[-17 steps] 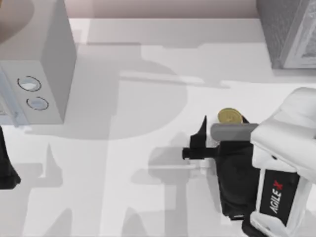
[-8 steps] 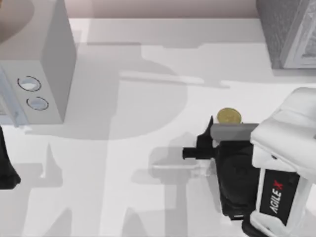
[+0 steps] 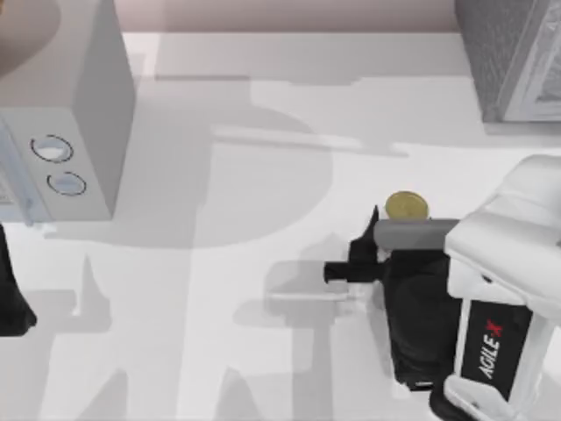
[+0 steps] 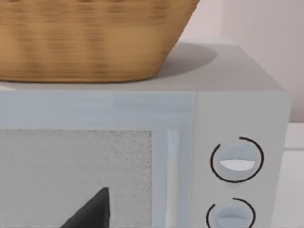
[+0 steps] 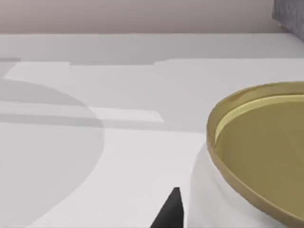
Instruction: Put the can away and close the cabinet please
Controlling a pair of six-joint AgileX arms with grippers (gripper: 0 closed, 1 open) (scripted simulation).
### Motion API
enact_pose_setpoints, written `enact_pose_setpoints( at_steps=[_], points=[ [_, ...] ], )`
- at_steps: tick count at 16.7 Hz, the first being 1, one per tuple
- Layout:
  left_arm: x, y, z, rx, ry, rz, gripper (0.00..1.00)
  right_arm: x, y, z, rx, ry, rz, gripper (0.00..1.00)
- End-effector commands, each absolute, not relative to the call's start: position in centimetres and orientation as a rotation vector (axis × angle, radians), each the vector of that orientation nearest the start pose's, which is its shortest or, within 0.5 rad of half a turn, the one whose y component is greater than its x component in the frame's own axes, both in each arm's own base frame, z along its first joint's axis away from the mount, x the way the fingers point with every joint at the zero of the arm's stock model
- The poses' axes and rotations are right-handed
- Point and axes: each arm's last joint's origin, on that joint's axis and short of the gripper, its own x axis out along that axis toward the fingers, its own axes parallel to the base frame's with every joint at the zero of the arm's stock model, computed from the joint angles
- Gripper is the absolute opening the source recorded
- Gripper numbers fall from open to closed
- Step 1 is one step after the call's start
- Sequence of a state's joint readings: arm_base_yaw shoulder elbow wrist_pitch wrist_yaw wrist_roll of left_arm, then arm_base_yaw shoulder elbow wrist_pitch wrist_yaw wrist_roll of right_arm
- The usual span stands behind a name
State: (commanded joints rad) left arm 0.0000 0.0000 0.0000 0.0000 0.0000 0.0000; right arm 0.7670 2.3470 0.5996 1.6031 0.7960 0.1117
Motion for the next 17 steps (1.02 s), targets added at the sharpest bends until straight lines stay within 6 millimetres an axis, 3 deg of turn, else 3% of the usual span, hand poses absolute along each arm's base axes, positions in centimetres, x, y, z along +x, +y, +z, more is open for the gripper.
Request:
enact_pose_setpoints(
  at_steps=[4, 9, 14, 17],
  points=[
    [10.6, -0.1, 16.0, 0.0, 0.0, 0.0, 1.0, 24.4, 21.1, 3.9, 0.02, 0.077, 0.006, 0.0],
    [10.6, -0.1, 16.0, 0.0, 0.0, 0.0, 1.0, 25.1, 21.8, 9.2, 0.029, 0.065, 0.01, 0.0],
    [10.6, -0.1, 16.0, 0.0, 0.0, 0.0, 1.0, 24.6, 21.1, 14.7, 0.008, 0.086, -0.002, 0.0],
    [10.6, -0.1, 16.0, 0.0, 0.0, 0.0, 1.0, 24.2, 20.6, 16.8, 0.003, 0.093, -0.007, 0.0]
  ],
)
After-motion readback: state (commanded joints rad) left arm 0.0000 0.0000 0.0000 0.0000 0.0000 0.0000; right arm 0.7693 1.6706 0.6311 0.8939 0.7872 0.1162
